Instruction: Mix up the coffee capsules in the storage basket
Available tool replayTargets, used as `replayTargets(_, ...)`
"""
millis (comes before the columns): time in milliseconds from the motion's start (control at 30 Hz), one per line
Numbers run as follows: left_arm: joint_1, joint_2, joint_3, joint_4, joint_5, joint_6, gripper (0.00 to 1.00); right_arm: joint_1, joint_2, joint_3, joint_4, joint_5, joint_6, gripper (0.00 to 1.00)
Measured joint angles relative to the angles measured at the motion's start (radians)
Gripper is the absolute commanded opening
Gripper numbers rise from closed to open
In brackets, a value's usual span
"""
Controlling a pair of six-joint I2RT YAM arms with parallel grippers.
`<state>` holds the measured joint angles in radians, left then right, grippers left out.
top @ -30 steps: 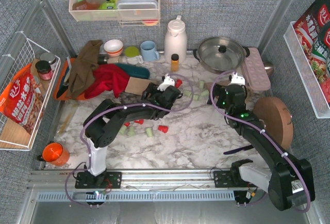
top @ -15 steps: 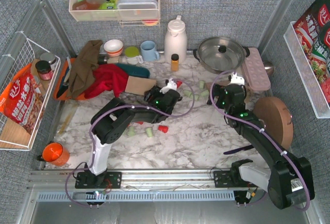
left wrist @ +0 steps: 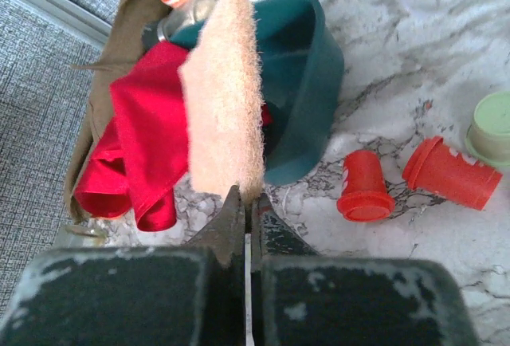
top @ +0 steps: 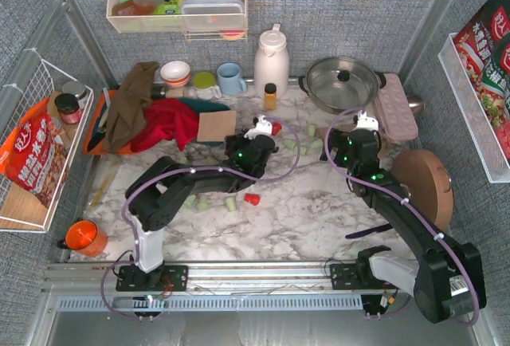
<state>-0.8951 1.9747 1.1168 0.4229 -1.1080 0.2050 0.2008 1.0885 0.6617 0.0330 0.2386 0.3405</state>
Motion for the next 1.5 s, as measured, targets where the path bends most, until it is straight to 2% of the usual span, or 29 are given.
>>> replayTargets(333,-0.051,-0.312,-0.119,0.02,0.061,-0.059,0.0,0.0,-0.005,0.0,0.0,-0.001,0.0,0.99)
replayTargets(533,-0.051,-0.518,-0.259,0.017,0.27,-0.13,0.0,0.0,-0.01,0.0,0.0,-0.045,-0.002,0.97)
replayTargets(700,-0.051,-0.737,-0.513,0.124,0.548,-0.117,0.0,0.036,-0.031,-0.038,0.09,-0.169,-0.057,0.93)
replayTargets(833,-0.05,-0.865,-0.669,0.227,0.769,-0.043,0.0,0.137,-0.045,-0.061,0.177,-0.28,-0.173,0.9)
replayTargets(967,-0.05,-0.943,-0.758,0.306,0.946,0.009,0.0,0.263,-0.034,-0.061,0.263,-0.409,-0.349,0.89)
replayTargets(1067,-0.05,-0.978,-0.814,0.346,1.051,0.033,0.0,0.332,0.003,-0.036,0.266,-0.536,-0.505,0.87)
replayTargets(1233,-0.05,-1.036,-0.852,0.362,1.17,0.06,0.0,0.38,0.039,0.036,0.204,-0.683,-0.701,0.79)
replayTargets(1400,-0.05,-1.1,-0.861,0.332,1.244,0.076,0.0,0.393,0.005,0.061,0.135,-0.746,-0.804,0.71)
replayTargets(1500,-0.05,-1.128,-0.867,0.304,1.273,0.082,0.0,0.404,-0.024,0.064,0.106,-0.761,-0.841,0.69)
